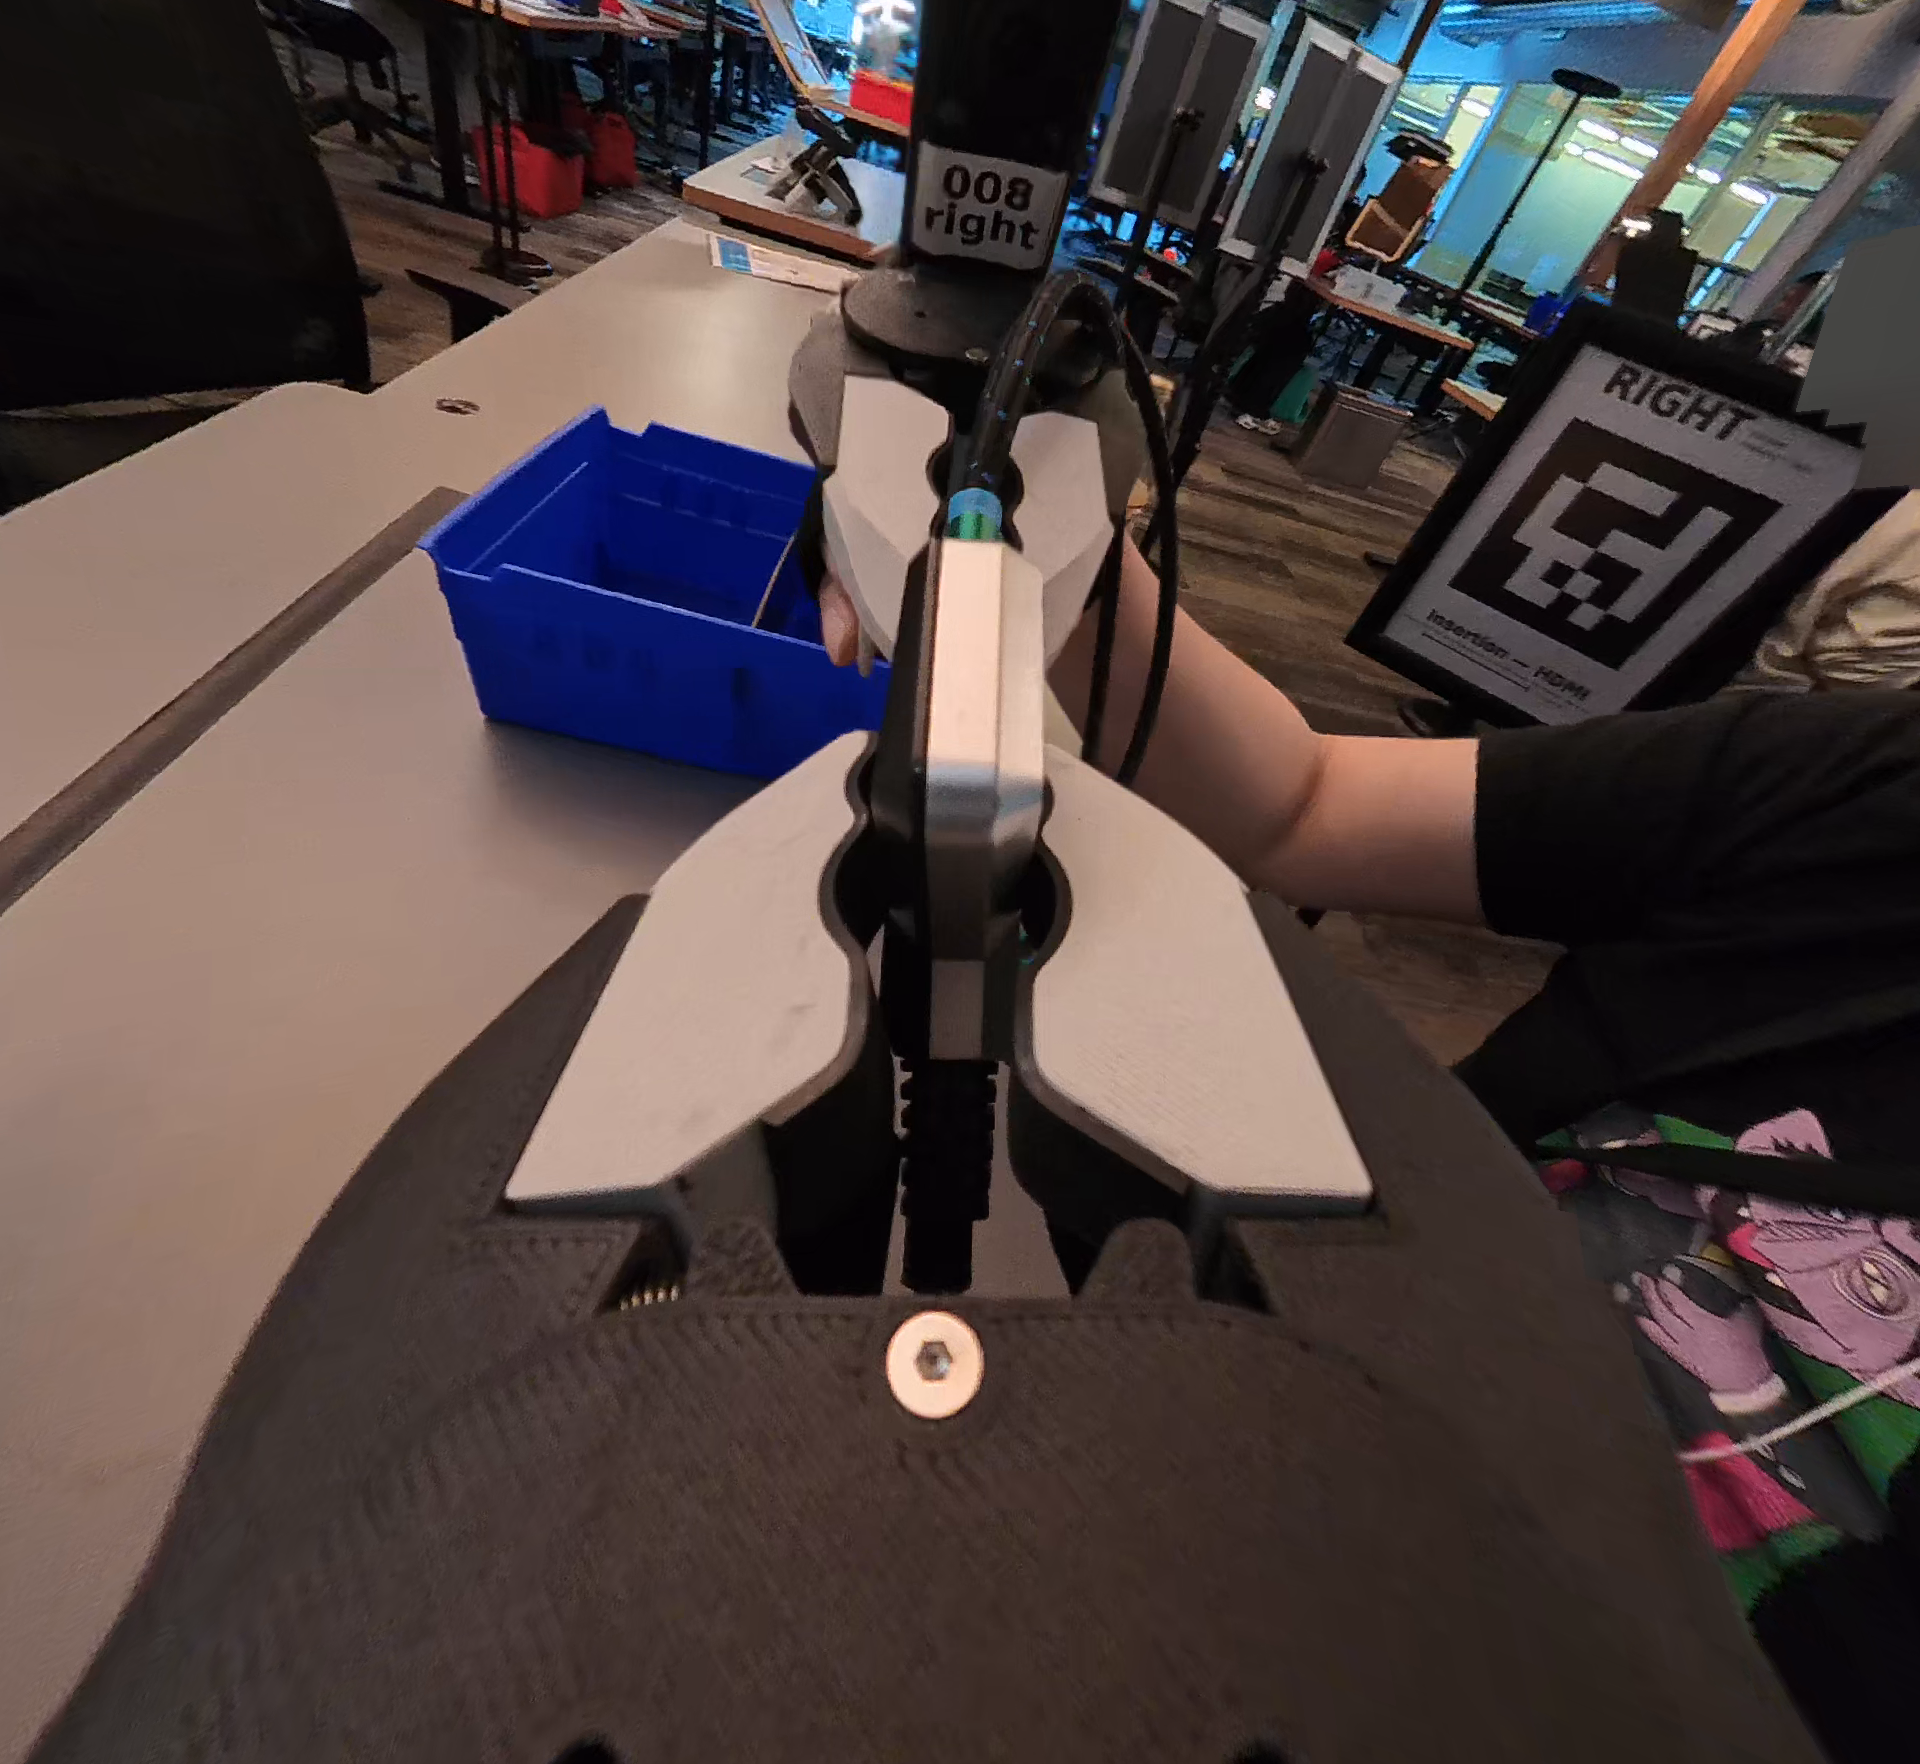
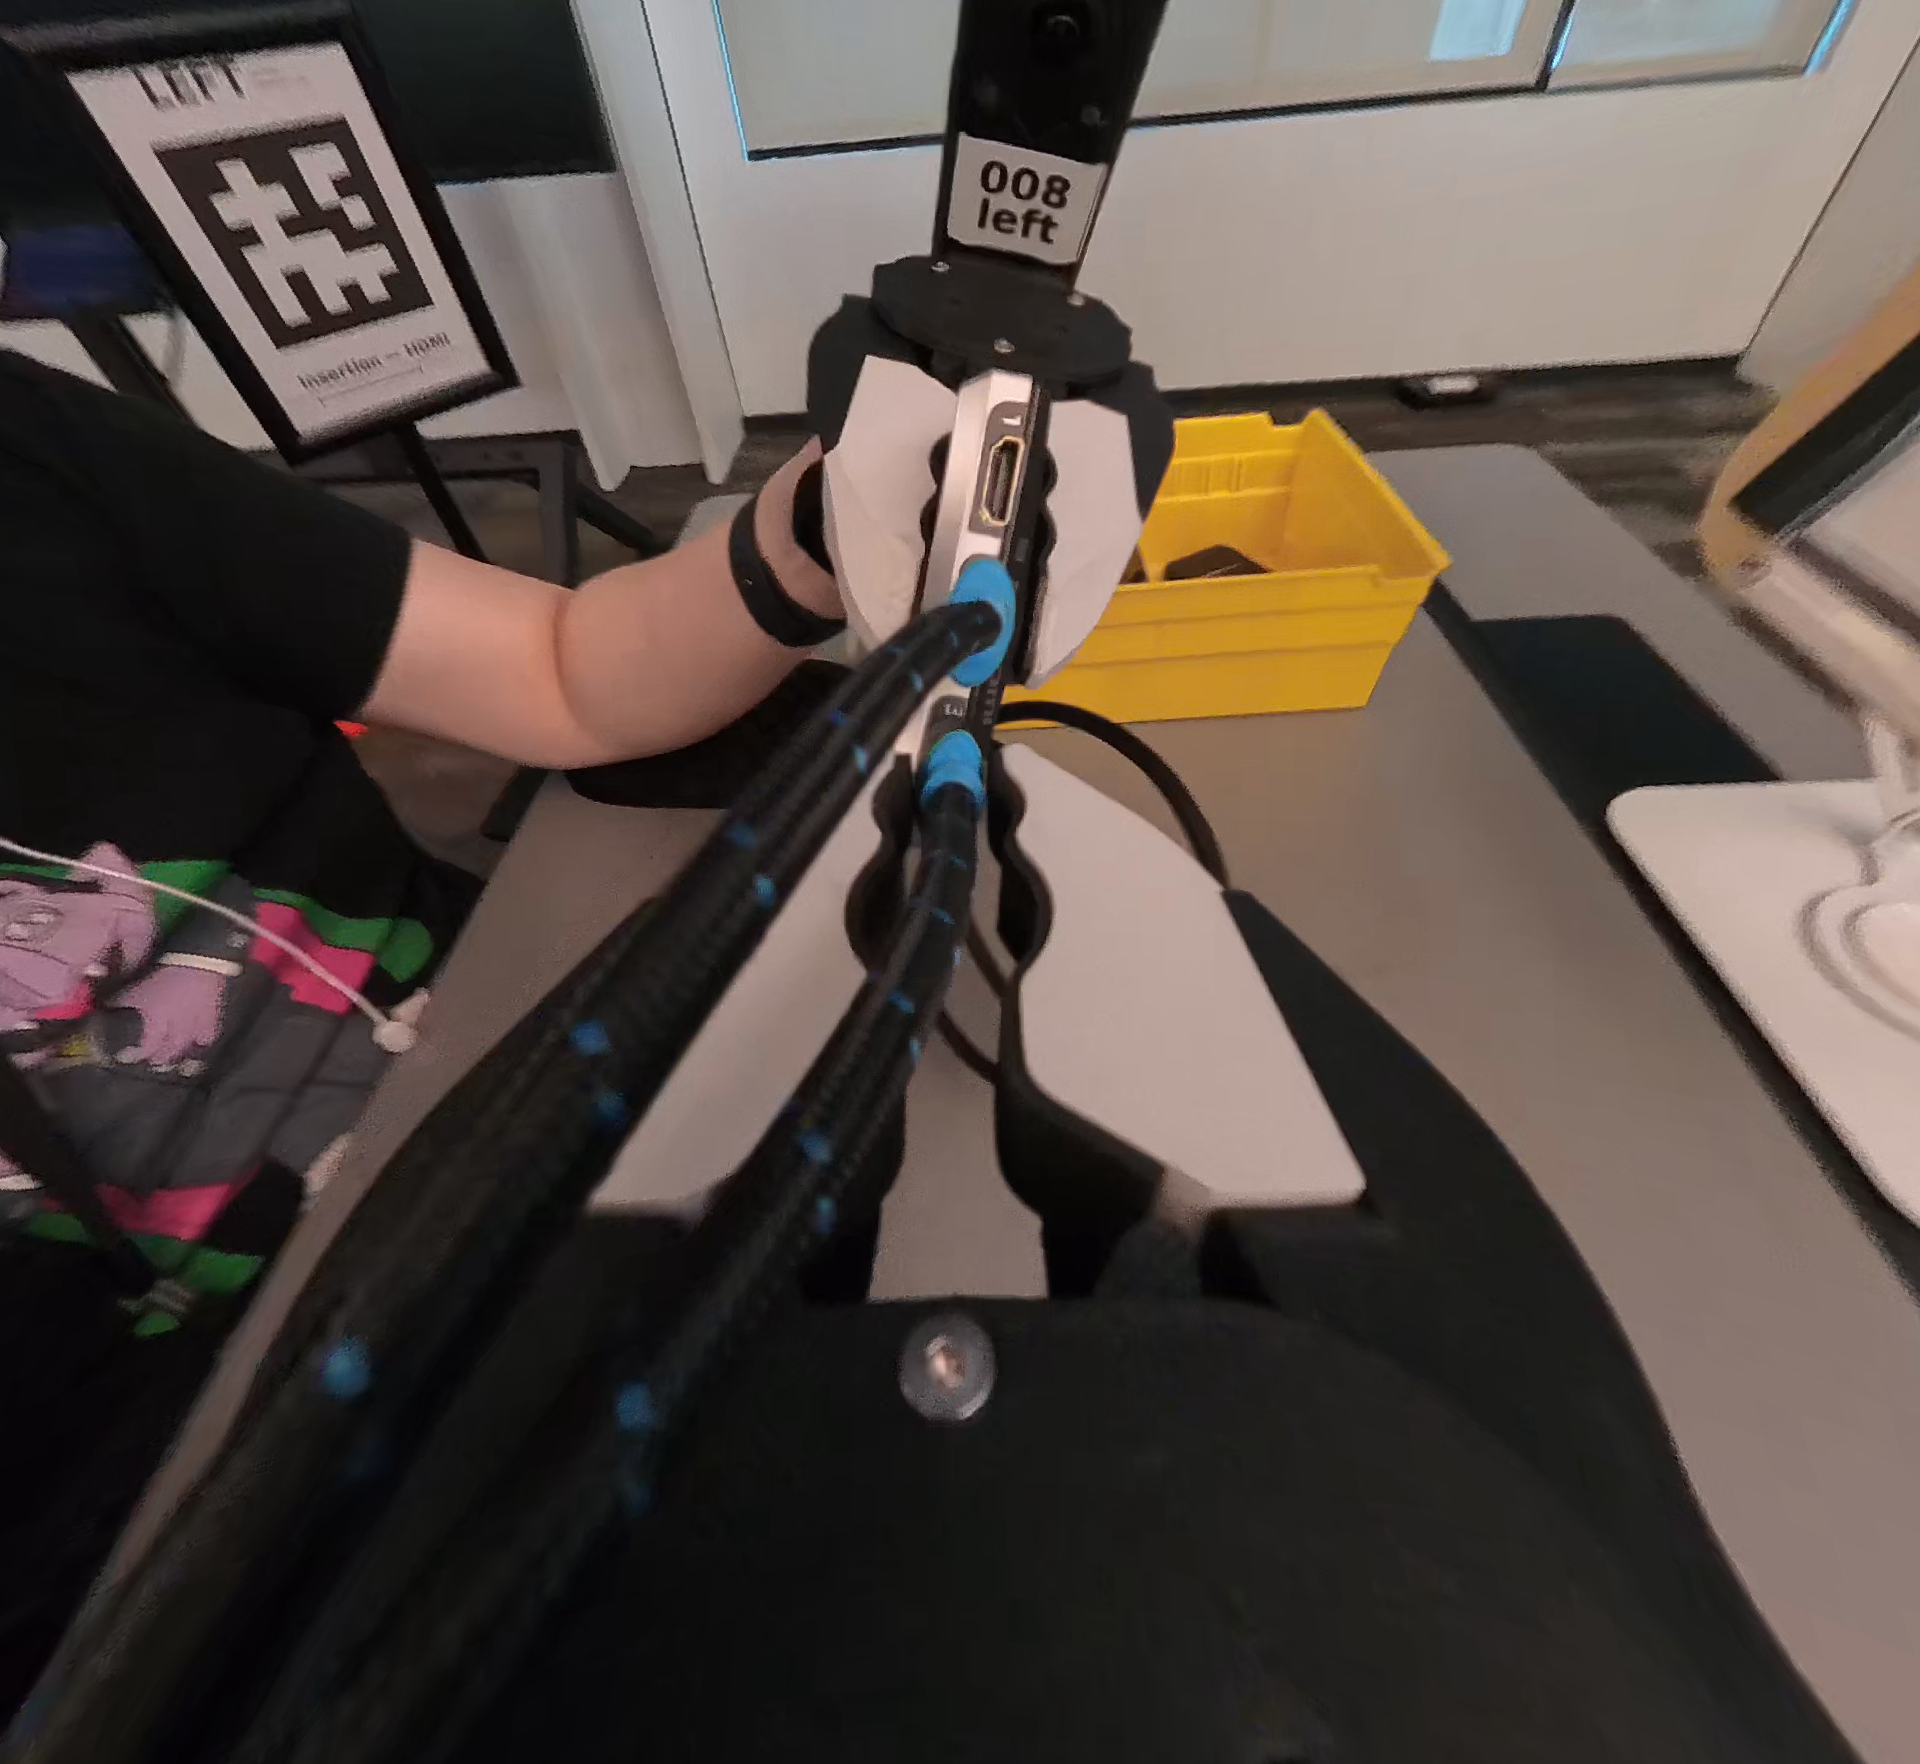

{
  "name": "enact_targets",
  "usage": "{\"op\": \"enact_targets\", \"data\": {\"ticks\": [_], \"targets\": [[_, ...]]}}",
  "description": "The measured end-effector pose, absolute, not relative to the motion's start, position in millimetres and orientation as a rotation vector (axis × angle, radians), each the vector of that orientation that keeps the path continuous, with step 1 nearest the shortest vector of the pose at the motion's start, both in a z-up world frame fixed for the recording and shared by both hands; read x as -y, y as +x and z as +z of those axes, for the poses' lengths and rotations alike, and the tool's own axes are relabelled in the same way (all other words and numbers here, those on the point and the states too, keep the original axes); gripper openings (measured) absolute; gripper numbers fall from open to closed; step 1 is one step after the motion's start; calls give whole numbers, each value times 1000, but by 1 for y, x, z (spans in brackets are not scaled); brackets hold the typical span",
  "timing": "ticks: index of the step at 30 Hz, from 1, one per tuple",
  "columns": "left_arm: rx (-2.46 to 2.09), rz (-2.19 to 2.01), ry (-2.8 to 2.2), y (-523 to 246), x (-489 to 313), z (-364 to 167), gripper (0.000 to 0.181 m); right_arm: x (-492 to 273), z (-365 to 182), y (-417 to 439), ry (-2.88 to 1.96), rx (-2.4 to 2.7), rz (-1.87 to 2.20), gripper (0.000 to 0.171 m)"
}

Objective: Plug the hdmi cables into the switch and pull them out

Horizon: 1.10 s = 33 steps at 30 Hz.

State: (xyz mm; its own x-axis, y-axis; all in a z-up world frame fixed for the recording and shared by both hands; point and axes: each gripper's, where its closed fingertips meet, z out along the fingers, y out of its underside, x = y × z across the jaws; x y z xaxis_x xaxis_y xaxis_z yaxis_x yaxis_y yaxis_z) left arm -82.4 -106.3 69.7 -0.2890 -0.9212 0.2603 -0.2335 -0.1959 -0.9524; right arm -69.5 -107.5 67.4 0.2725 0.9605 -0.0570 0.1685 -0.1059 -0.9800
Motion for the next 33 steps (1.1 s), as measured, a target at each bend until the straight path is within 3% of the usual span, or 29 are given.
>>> {"op": "enact_targets", "data": {"ticks": [3, 8, 13, 23, 25, 26, 27, 33], "targets": [[-1522, -1511, -1352, -87, 111, 73, 22, 104, 82, -72, -1429, 1034, 896, 40], [-1502, -1514, -1375, -85, 111, 72, 22, 104, 96, -78, -1361, 953, 1045, 18], [-1508, -1517, -1406, -85, 109, 66, 22, 100, 88, -78, -1411, 934, 1053, 11], [-1505, -1531, -1418, -81, 108, 64, 22, 99, 79, -67, -1430, 1013, 983, 15], [-1500, -1486, -1410, -81, 105, 65, 22, 88, 73, -44, -1504, 956, 898, 46], [-1486, -1479, -1404, -82, 104, 67, 22, 86, 67, -32, -1564, 935, 865, 52], [-1469, -1490, -1396, -83, 104, 71, 22, 83, 57, -17, -1641, 943, 787, 39], [-1342, -1570, -1305, -107, 97, 106, 22, 42, 81, 85, -1723, 425, 404, 39]]}}
